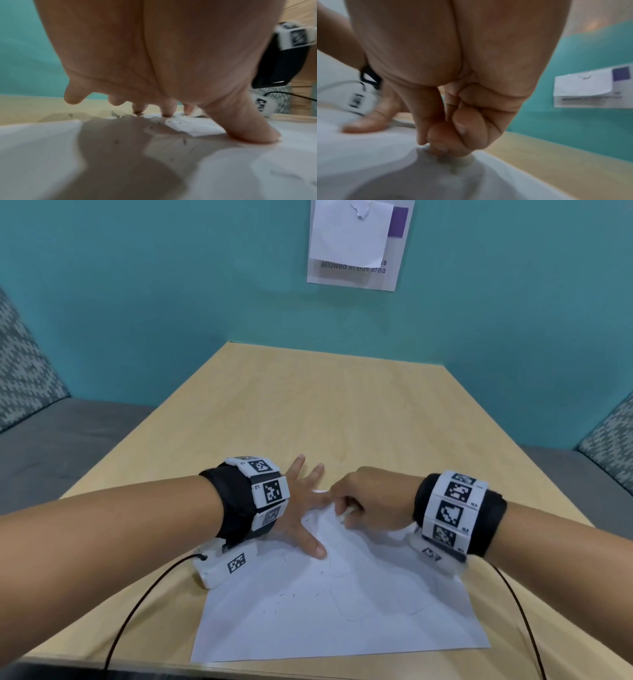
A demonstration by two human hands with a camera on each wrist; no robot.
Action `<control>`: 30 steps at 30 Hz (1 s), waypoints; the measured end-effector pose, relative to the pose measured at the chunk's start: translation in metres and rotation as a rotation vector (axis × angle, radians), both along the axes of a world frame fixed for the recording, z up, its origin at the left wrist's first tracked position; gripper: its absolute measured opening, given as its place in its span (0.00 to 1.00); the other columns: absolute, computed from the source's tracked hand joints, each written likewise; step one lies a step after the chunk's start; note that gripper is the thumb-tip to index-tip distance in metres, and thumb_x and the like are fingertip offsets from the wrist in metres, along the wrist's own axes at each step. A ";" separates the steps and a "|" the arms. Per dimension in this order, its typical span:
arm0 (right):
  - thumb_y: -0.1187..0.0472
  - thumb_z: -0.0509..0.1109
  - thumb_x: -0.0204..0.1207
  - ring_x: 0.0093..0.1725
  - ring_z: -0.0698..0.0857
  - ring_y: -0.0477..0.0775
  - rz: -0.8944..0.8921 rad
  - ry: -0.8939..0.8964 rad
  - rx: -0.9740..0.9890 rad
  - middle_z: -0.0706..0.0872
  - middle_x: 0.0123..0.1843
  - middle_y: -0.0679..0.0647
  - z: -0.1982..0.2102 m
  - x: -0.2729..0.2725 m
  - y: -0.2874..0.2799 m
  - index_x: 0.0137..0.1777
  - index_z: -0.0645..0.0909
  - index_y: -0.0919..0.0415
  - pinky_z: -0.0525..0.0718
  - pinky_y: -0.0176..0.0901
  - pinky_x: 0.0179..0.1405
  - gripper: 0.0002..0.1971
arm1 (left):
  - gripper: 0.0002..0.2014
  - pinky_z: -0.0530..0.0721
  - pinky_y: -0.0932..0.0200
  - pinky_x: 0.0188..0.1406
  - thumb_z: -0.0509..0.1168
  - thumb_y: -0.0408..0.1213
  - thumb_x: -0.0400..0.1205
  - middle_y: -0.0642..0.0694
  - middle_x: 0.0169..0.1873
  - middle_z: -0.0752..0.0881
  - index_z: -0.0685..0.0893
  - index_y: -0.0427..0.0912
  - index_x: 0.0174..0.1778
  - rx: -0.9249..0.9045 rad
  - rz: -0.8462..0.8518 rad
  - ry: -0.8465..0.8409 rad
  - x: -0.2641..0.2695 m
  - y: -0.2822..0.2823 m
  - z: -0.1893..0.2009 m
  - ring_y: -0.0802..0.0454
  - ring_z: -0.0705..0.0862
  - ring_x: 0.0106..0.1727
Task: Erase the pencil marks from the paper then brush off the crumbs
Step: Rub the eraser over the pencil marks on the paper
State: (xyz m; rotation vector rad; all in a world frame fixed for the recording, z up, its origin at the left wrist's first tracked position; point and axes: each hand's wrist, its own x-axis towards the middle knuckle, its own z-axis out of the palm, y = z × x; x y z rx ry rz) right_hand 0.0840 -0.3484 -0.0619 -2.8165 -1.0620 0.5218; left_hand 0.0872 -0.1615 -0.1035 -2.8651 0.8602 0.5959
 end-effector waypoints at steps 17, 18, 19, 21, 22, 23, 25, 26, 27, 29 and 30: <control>0.61 0.70 0.75 0.35 0.78 0.46 -0.106 0.000 0.010 0.81 0.36 0.43 0.004 0.009 -0.013 0.49 0.82 0.57 0.76 0.40 0.40 0.04 | 0.57 0.35 0.21 0.74 0.65 0.78 0.68 0.44 0.86 0.31 0.31 0.72 0.82 0.027 0.006 -0.006 0.003 0.000 -0.004 0.31 0.24 0.82; 0.61 0.70 0.76 0.35 0.78 0.47 -0.089 0.002 0.004 0.81 0.36 0.44 0.003 0.006 -0.011 0.47 0.82 0.57 0.76 0.40 0.39 0.03 | 0.57 0.34 0.21 0.74 0.65 0.78 0.68 0.44 0.86 0.31 0.30 0.74 0.81 0.022 0.003 -0.003 0.004 0.000 -0.004 0.31 0.24 0.81; 0.61 0.69 0.76 0.34 0.77 0.47 -0.048 0.015 -0.001 0.80 0.35 0.44 0.001 0.000 -0.007 0.46 0.80 0.56 0.75 0.38 0.38 0.01 | 0.56 0.34 0.21 0.74 0.65 0.77 0.68 0.43 0.86 0.31 0.29 0.77 0.79 0.014 -0.002 0.006 0.004 0.001 -0.004 0.30 0.23 0.81; 0.62 0.69 0.77 0.33 0.76 0.44 -0.001 0.041 -0.008 0.79 0.33 0.42 -0.001 -0.007 -0.003 0.45 0.79 0.55 0.73 0.34 0.33 0.02 | 0.55 0.33 0.20 0.73 0.65 0.77 0.68 0.43 0.85 0.30 0.28 0.79 0.76 0.005 -0.011 0.016 0.005 0.002 -0.005 0.30 0.23 0.81; 0.62 0.69 0.77 0.33 0.76 0.44 -0.023 0.023 -0.022 0.78 0.33 0.41 0.001 -0.003 -0.005 0.46 0.80 0.55 0.71 0.32 0.32 0.02 | 0.56 0.33 0.20 0.73 0.65 0.78 0.67 0.44 0.85 0.30 0.28 0.78 0.77 0.008 -0.010 0.013 0.006 0.002 -0.006 0.31 0.23 0.81; 0.62 0.69 0.76 0.34 0.76 0.45 -0.058 0.000 -0.020 0.77 0.33 0.40 0.003 0.003 -0.009 0.48 0.81 0.55 0.70 0.32 0.32 0.02 | 0.57 0.33 0.20 0.73 0.64 0.79 0.67 0.45 0.85 0.29 0.29 0.76 0.79 0.019 -0.008 0.006 0.007 0.002 -0.007 0.32 0.22 0.81; 0.61 0.70 0.76 0.36 0.77 0.48 -0.126 -0.022 -0.020 0.77 0.33 0.40 0.007 0.012 -0.016 0.48 0.82 0.56 0.70 0.33 0.32 0.03 | 0.58 0.32 0.21 0.73 0.63 0.80 0.66 0.47 0.85 0.28 0.30 0.72 0.81 0.044 -0.004 -0.006 0.007 0.002 -0.008 0.33 0.22 0.81; 0.60 0.70 0.76 0.35 0.77 0.47 -0.128 -0.016 -0.018 0.77 0.33 0.40 0.005 0.013 -0.016 0.47 0.82 0.54 0.71 0.34 0.33 0.02 | 0.58 0.32 0.21 0.73 0.63 0.80 0.66 0.47 0.85 0.29 0.31 0.72 0.82 0.050 -0.003 -0.010 0.007 0.002 -0.009 0.33 0.22 0.81; 0.60 0.70 0.76 0.33 0.76 0.44 -0.101 -0.001 -0.006 0.77 0.33 0.39 0.004 0.010 -0.015 0.45 0.81 0.51 0.71 0.34 0.33 0.03 | 0.58 0.33 0.20 0.73 0.63 0.80 0.66 0.46 0.85 0.29 0.31 0.72 0.82 0.048 -0.001 -0.008 0.007 0.003 -0.009 0.33 0.22 0.81; 0.61 0.70 0.76 0.31 0.75 0.40 -0.068 0.030 0.008 0.77 0.31 0.39 0.001 0.004 -0.012 0.42 0.79 0.46 0.72 0.32 0.32 0.07 | 0.59 0.34 0.20 0.73 0.63 0.80 0.65 0.45 0.86 0.30 0.30 0.72 0.81 0.030 -0.003 -0.003 0.007 0.004 -0.010 0.32 0.22 0.81; 0.61 0.70 0.76 0.32 0.75 0.41 -0.089 0.022 0.003 0.77 0.31 0.39 0.002 0.005 -0.013 0.43 0.81 0.48 0.72 0.33 0.33 0.05 | 0.59 0.34 0.20 0.73 0.63 0.80 0.65 0.46 0.86 0.30 0.30 0.72 0.81 0.030 -0.005 -0.002 0.008 0.004 -0.010 0.32 0.22 0.81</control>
